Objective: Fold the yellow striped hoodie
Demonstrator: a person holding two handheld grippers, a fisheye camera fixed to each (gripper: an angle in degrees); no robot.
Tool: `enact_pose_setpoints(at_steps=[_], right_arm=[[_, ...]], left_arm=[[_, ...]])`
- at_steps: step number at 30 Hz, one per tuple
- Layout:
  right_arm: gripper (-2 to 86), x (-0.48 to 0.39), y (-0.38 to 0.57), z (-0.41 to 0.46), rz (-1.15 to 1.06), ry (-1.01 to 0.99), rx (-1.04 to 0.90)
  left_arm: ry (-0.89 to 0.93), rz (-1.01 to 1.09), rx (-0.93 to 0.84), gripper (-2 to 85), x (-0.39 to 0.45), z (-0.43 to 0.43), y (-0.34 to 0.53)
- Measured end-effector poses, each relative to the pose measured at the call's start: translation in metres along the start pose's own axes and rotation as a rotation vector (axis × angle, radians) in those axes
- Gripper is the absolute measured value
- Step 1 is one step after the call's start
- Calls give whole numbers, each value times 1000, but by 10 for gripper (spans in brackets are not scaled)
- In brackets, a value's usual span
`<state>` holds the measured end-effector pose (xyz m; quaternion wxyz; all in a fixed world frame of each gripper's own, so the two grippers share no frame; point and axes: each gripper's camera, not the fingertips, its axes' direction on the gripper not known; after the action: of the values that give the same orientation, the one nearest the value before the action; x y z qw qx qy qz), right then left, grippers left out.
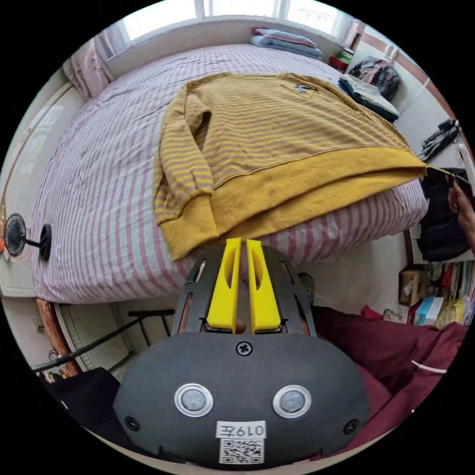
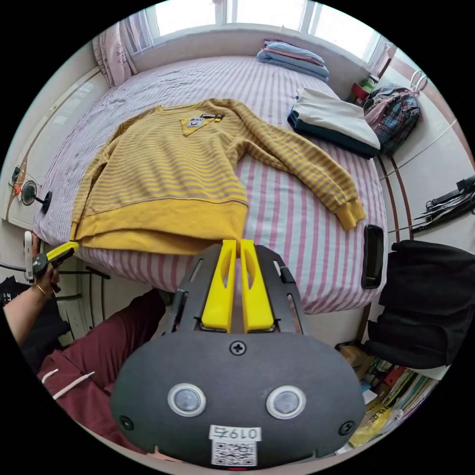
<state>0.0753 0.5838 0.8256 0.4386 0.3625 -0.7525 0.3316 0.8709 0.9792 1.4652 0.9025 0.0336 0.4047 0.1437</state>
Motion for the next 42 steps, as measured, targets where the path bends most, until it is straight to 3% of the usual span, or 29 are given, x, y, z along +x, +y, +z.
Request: enact_pose_setpoints(at_steps=[3, 7, 10, 13, 18, 29, 32, 37, 42], right_arm=[[-9, -5, -9, 2, -38, 18, -25], [-8, -9, -12, 2, -19, 10, -24], [-8, -10, -9, 5, -3, -2, -30], [-8, -10, -8, 6, 0, -29, -25], [-8, -1, -13, 8, 56, -54, -17], [-9, 5, -15, 15, 49, -48, -21], [-9, 9, -13, 22, 66, -60, -25], [-9, 3, -5, 16, -27, -11, 1], [-9, -3, 24, 44, -115, 55, -47]], left_arm=[[-40, -5, 57, 9, -9, -5, -23], [-171, -183, -128, 9, -70, 15, -45], [-255, -253, -113, 15, -109, 1, -46], [-32, -106, 67, 31, -102, -25, -43], [-4, 109, -37, 83, -57, -7, -40], [-105, 44, -116, 44, -56, 15, -61], [-68, -39, -87, 22, -71, 6, -67], [176, -298, 136, 10, -128, -40, -53], [298, -517, 155, 9, -177, -39, -18]])
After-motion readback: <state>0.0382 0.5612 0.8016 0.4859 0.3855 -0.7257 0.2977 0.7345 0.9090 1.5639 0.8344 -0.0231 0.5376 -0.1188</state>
